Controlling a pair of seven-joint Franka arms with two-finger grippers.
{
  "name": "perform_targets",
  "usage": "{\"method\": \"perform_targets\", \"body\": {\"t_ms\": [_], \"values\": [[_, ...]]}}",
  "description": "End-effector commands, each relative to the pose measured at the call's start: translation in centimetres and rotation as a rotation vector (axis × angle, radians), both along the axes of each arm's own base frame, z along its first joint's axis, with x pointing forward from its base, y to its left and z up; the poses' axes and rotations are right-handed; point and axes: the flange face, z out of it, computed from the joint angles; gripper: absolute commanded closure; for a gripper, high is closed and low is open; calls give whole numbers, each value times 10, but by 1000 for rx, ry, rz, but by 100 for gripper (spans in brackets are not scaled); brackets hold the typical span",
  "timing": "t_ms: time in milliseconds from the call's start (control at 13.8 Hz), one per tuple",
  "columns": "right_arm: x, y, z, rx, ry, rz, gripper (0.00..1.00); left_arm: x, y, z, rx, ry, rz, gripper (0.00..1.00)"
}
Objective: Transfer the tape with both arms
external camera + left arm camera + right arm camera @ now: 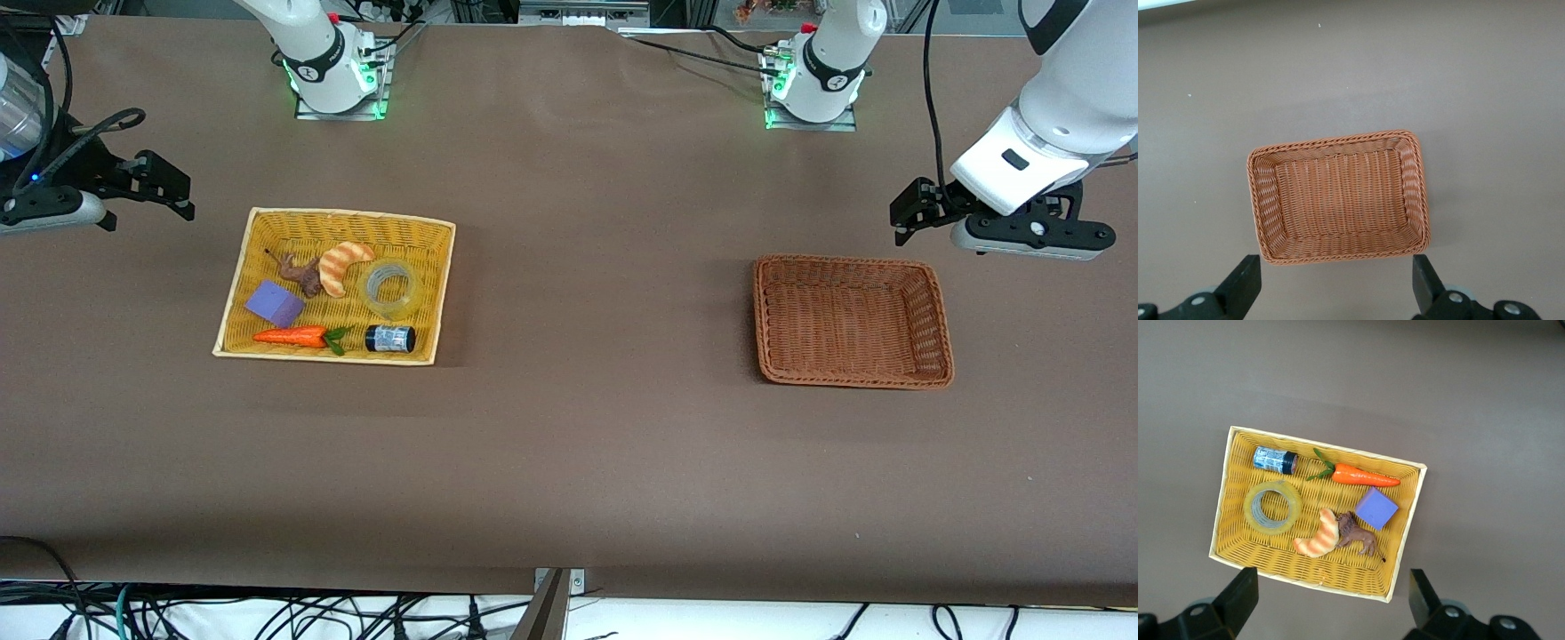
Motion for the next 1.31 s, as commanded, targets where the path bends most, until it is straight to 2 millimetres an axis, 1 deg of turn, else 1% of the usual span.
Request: {"method": "perform_targets", "body": {"t_ms": [0,873,945,1018,1091,1164,1236], "values": [[0,-1,8,-7,0,13,0,-1,-1,7,-19,1,-10,0],[1,3,8,-9,2,18,0,-1,-2,6,-20,1,-12,0],[1,4,6,-8,5,20,0,-1,-1,6,-19,3,-10,0],[4,9,-1,-9,17,21,0,-1,-2,6,-19,3,-12,0],[5,12,-2,-7,17,33,0,-1,-2,6,-20,1,-12,0],[6,8,-2,-6,18,32,0,-1,-1,6,-20,1,-10,0],[6,11,-4,-5,17,33,0,-1,-2,6,-20,1,-12,0]]}}
